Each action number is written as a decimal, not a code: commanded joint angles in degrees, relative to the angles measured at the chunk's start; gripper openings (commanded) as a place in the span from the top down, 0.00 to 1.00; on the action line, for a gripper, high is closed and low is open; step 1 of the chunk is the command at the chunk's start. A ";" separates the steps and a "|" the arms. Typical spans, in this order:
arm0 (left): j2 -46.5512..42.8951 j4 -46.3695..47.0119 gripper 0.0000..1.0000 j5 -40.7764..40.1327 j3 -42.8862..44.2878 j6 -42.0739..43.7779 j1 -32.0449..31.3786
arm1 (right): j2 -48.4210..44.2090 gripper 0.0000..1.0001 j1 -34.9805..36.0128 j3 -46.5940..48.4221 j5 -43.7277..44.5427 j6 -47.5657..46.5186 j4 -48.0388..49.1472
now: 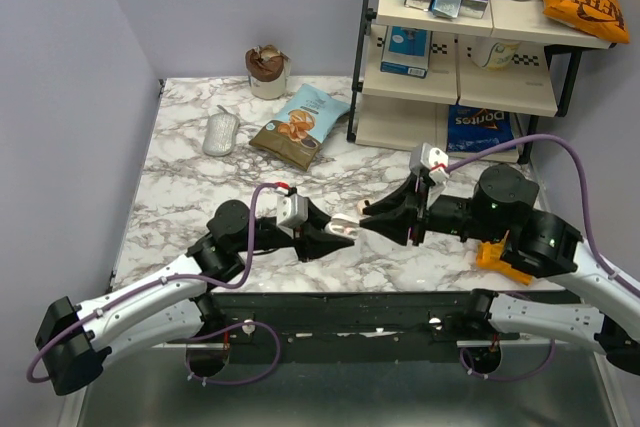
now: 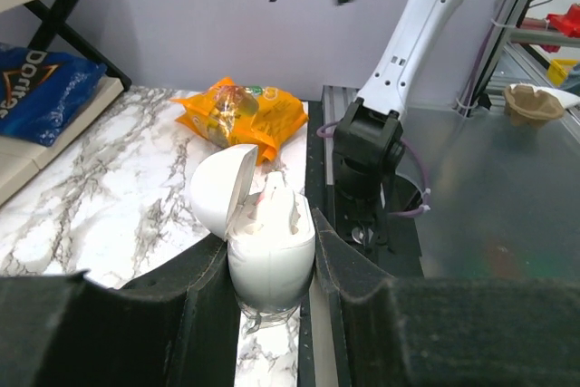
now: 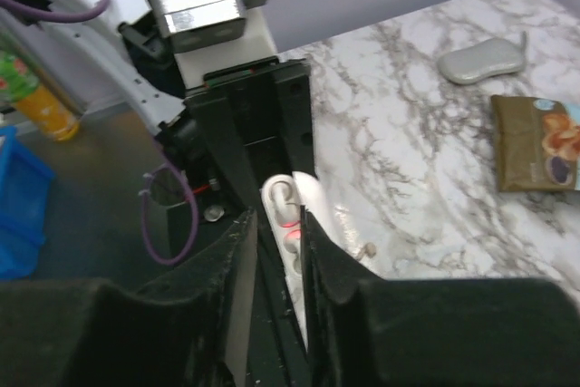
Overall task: Insert the wireless bluetooth earbuds into the charging case
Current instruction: Adjust the earbud with the charging case.
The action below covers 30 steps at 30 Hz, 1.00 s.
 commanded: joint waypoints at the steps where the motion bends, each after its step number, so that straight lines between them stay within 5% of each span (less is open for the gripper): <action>1: 1.12 -1.23 1.00 3.29 3.11 0.98 -0.11 | 3.11 0.60 0.55 2.73 -10.23 -3.54 -4.04; 30: 3.32 0.62 1.00 6.19 4.52 -0.61 -0.47 | 8.31 0.66 0.90 2.74 1.10 -1.88 -4.49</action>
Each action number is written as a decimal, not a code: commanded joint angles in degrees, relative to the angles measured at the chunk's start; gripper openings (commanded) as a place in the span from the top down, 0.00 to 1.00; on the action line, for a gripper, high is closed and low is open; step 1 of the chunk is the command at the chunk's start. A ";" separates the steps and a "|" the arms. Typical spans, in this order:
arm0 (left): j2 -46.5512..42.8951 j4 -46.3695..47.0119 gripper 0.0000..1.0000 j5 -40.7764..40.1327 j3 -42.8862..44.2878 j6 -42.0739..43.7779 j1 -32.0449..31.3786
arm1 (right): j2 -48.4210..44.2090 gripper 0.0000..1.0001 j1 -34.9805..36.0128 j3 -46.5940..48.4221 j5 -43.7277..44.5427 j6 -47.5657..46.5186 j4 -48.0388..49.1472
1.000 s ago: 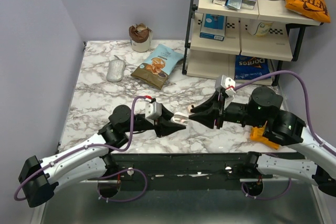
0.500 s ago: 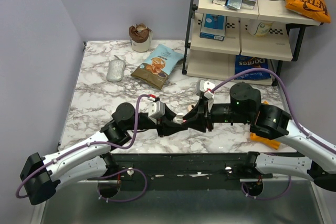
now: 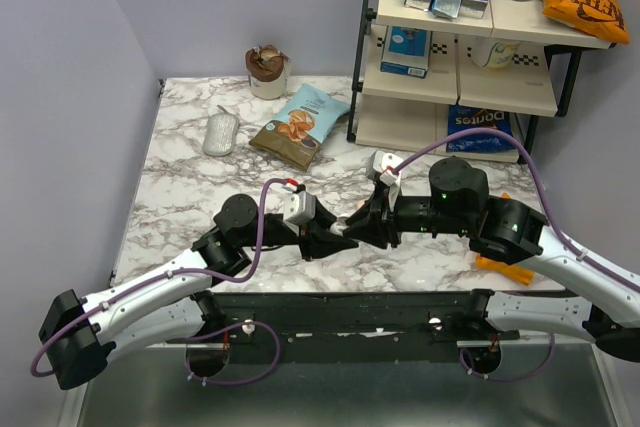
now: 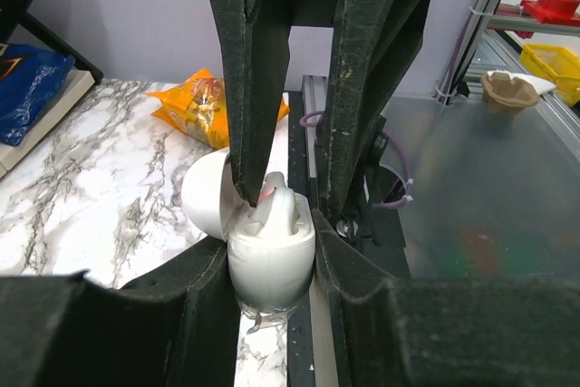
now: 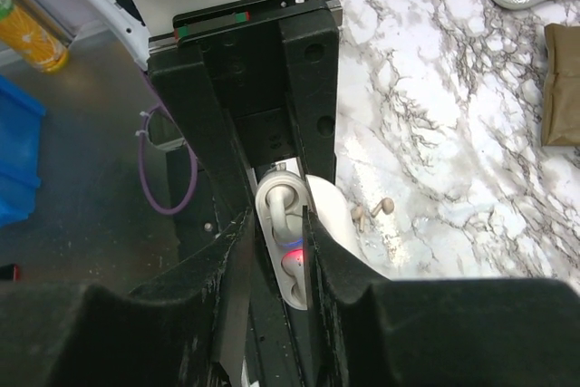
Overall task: Insert the wireless bluetooth earbuds into the charging case
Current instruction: Adjust the earbud with the charging case.
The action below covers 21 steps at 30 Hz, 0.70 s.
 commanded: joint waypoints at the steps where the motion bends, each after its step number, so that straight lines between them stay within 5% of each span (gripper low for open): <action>1: -0.25 1.58 1.00 2.28 1.66 -0.04 -0.47 | 0.07 0.67 0.27 0.59 3.94 0.62 0.84; 15: -0.42 1.32 1.00 2.10 2.18 -0.21 -0.82 | 1.56 0.74 0.27 -0.28 3.95 0.79 0.84; 21: -0.60 1.23 1.00 1.66 2.01 0.05 -0.90 | 1.65 0.92 0.18 -0.64 2.72 1.14 1.28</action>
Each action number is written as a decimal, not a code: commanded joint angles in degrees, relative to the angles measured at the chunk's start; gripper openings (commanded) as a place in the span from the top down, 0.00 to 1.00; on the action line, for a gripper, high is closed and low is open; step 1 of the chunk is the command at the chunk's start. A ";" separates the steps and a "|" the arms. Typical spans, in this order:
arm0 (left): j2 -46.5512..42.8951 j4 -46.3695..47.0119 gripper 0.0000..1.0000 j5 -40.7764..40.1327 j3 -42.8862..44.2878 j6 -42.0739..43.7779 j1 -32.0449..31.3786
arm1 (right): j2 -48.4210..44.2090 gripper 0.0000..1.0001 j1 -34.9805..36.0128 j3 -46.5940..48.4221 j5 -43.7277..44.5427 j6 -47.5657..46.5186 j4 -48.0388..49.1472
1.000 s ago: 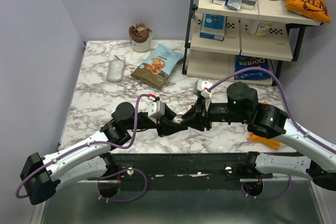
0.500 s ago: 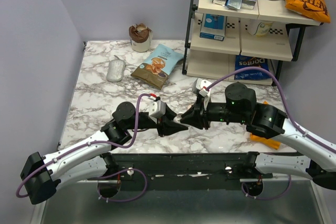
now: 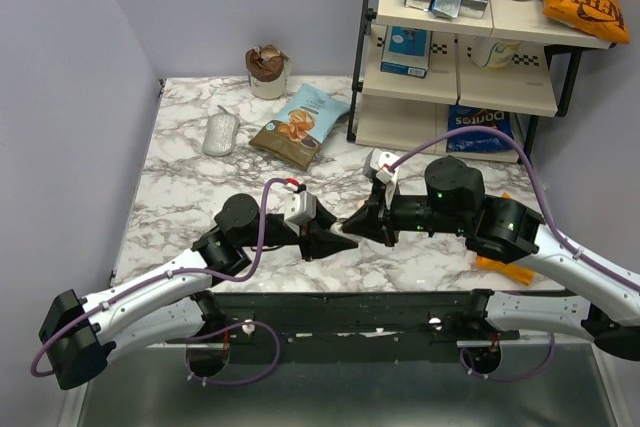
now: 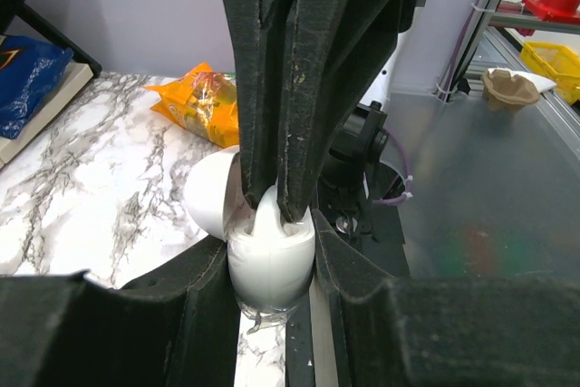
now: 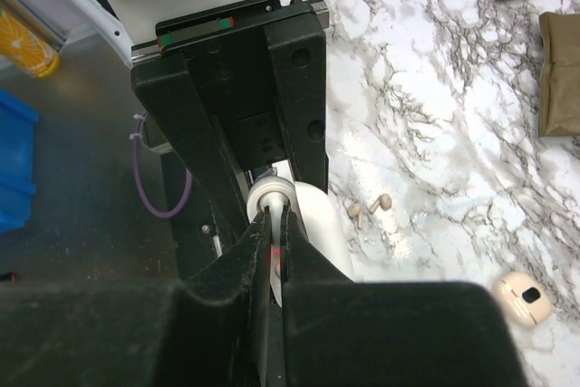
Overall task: Insert the wireless bluetooth earbuds into the charging case
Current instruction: Adjust the earbud with the charging case.
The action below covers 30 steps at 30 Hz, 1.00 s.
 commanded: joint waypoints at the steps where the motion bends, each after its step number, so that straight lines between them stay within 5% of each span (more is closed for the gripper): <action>1: -0.56 1.84 1.00 1.64 2.01 0.03 -0.88 | 0.80 0.99 0.18 -0.81 0.88 0.31 1.15; 30: -0.73 5.80 1.00 -2.31 -0.28 -0.59 -0.88 | -6.23 0.99 0.18 -7.76 0.80 6.12 12.93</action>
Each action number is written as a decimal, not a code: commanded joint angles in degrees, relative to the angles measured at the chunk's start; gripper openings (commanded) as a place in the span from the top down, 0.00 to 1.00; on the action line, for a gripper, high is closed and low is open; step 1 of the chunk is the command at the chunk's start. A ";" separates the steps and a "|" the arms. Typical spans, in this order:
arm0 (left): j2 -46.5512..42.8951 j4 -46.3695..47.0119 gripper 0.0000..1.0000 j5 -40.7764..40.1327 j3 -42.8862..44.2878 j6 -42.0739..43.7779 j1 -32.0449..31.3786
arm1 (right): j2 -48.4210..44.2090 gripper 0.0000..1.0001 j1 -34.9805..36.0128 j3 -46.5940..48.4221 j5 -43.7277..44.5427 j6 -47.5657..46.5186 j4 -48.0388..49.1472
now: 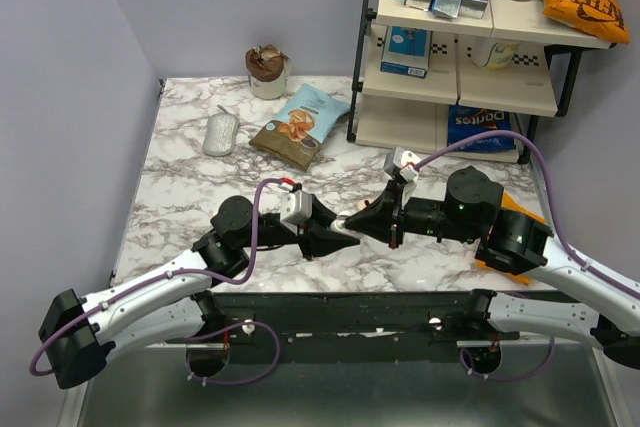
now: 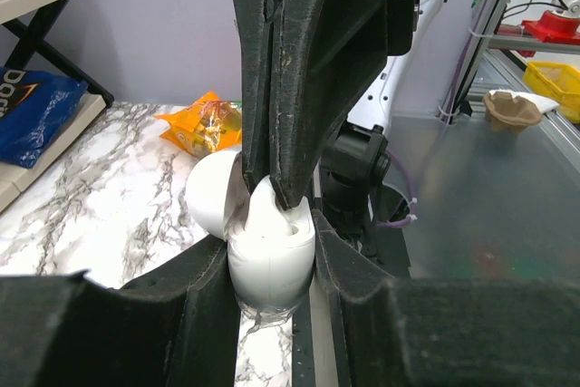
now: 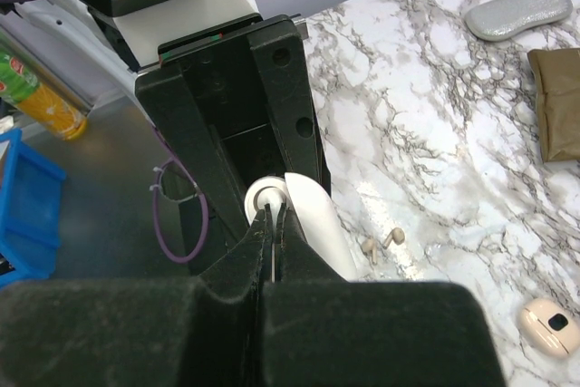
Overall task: Insert the wireless bluetooth earbuds into the charging case
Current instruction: Adjust the earbud with the charging case.
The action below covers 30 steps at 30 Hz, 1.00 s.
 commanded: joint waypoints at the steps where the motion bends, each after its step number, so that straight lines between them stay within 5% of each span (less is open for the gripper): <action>1: -0.60 1.84 1.00 -0.70 -0.21 0.20 -0.25 | 0.17 0.99 0.18 -0.57 -2.13 -0.64 2.44; 12: -0.07 2.19 1.00 0.88 0.23 0.29 -0.25 | 1.84 0.99 0.18 2.15 -7.86 -6.53 -4.33; 15: 0.10 2.28 1.00 0.88 0.32 0.29 -0.25 | 1.75 0.89 0.09 2.86 -7.24 -7.14 -5.56; 16: 0.28 2.28 1.00 0.88 0.40 0.20 -0.25 | 1.67 0.78 0.09 3.04 -6.28 -7.15 -5.65; 20: 0.45 2.37 1.00 0.80 0.32 0.20 -0.25 | 0.61 0.58 0.18 3.83 -4.09 -6.36 -5.47; 30: -0.42 2.37 1.00 0.71 -0.30 -0.24 -0.25 | -5.45 0.46 0.18 4.71 10.05 -4.69 -4.77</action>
